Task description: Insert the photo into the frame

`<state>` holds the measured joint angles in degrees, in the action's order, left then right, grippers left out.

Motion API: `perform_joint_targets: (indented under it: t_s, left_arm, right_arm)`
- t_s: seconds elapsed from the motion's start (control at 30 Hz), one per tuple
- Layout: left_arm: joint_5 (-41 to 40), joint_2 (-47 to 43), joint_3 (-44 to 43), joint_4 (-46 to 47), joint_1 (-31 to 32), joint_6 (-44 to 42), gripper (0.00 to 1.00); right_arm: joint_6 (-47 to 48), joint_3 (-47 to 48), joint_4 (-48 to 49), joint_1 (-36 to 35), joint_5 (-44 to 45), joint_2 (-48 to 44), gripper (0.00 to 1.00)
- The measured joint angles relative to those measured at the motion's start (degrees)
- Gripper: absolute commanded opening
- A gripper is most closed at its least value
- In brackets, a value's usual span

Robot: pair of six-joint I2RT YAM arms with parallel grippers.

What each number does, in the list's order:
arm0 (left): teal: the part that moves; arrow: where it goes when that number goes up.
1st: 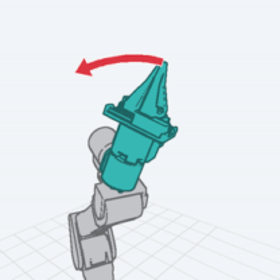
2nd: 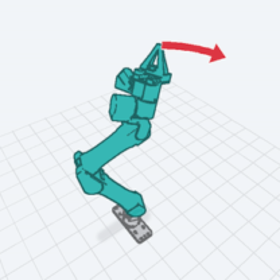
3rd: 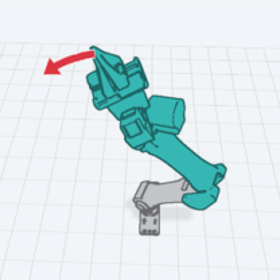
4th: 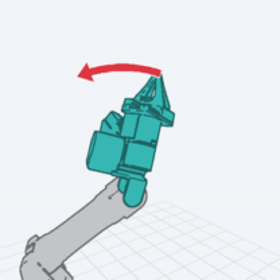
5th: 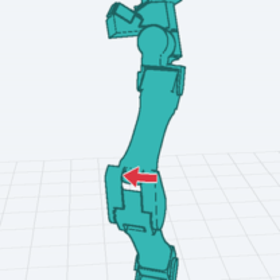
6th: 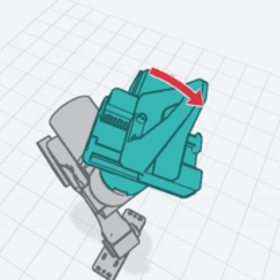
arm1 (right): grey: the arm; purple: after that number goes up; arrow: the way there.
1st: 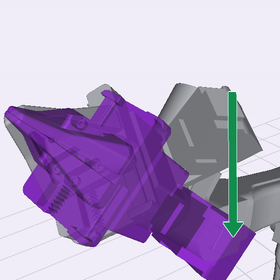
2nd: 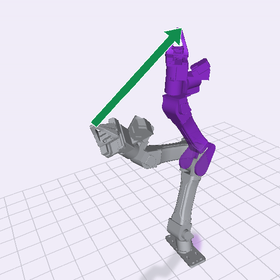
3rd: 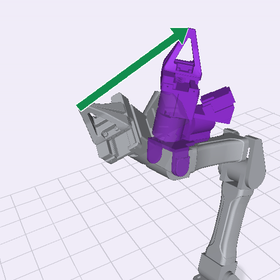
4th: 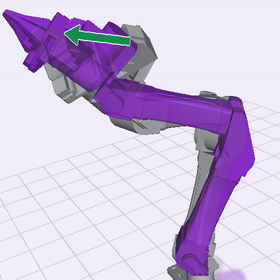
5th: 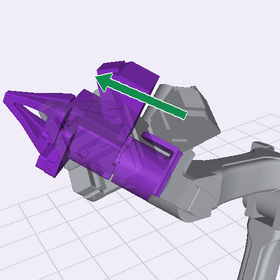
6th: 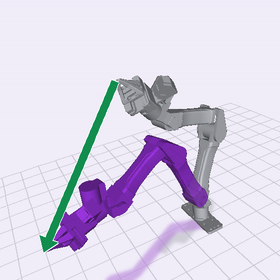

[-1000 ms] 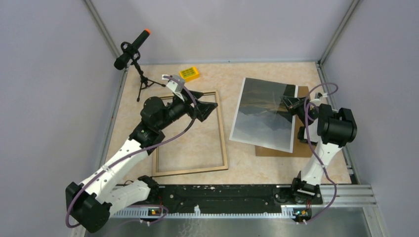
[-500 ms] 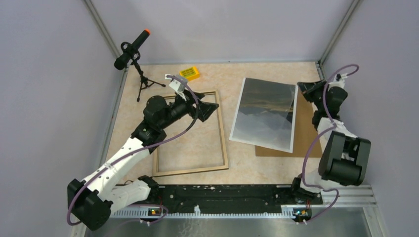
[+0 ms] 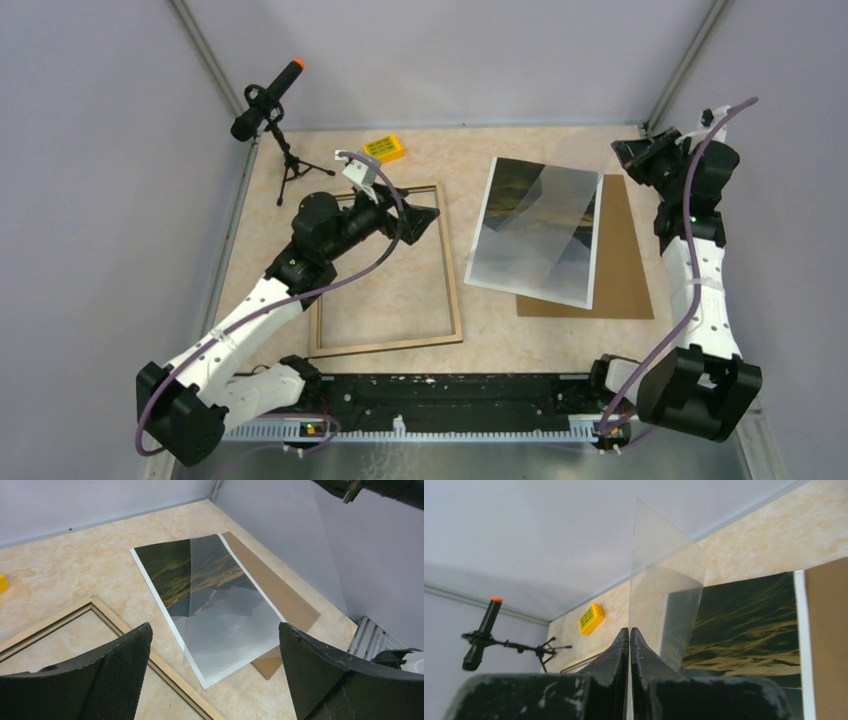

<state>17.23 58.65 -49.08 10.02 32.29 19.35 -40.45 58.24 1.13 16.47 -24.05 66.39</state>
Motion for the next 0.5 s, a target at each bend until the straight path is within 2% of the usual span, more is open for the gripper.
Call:
perform_joint_targets:
  t_s: [0.23,0.5]
  left_arm:
    - [-3.23,-0.02,-0.04,-1.57,0.0,-1.84,0.98]
    - [-5.49,-0.2,-0.9,-2.8,0.0,-3.04,0.98]
  right_arm:
    - [1.4,10.84,-9.73,-7.23,0.57,-0.26,0.0]
    - [1.36,19.67,-14.91,-13.77,2.05,-0.39,0.0]
